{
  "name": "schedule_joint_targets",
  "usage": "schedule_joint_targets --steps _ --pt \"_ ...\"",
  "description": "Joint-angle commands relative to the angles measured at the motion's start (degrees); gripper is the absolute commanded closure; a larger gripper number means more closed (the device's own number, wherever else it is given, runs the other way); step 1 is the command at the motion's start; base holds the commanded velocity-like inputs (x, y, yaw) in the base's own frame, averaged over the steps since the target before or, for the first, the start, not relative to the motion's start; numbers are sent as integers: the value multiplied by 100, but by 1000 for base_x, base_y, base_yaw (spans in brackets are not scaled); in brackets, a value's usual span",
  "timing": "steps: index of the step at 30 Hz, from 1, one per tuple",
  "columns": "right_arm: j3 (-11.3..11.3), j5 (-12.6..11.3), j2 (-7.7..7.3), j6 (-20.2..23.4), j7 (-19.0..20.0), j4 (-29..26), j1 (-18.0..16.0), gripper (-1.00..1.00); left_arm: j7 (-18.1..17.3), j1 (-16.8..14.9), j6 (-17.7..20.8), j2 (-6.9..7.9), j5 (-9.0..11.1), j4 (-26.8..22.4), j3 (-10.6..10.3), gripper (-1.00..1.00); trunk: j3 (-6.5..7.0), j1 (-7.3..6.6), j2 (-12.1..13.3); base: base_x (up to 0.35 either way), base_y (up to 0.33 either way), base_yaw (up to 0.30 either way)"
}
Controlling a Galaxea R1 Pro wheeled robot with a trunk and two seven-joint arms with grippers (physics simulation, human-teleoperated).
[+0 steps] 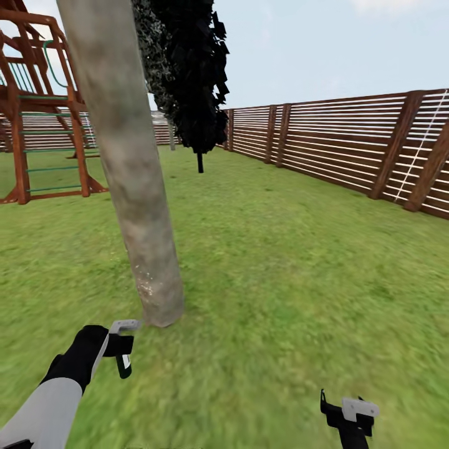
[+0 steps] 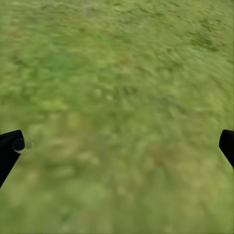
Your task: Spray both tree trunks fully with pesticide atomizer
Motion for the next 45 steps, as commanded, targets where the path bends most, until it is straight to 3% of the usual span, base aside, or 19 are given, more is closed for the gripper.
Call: schedule_joint_targets --steps 1,14,39,41,43,45 --pt "1 0 0 0 0 0 0 -100 -4 0 0 0 2 0 2 100 0 0 0 63 -275 188" --pt "-1 0 -2 -1 0 0 0 -100 -4 0 -8 0 -5 0 4 100 0 0 0 62 -275 33" --pt "2 0 0 0 0 0 0 -100 -10 -45 20 -12 9 -76 10 100 0 0 0 74 -229 268" --pt "3 0 0 0 0 0 0 -100 -25 -122 328 -29 5 -99 -19 100 0 0 0 5 -4 60" --pt "2 0 0 0 0 0 0 -100 -171 -470 1088 -22 2 -250 -48 100 0 0 0 1 -1 13" --pt "0 0 -2 0 0 0 0 -100 -366 -748 1421 15 -17 -474 -120 100 0 0 0 0 0 2"
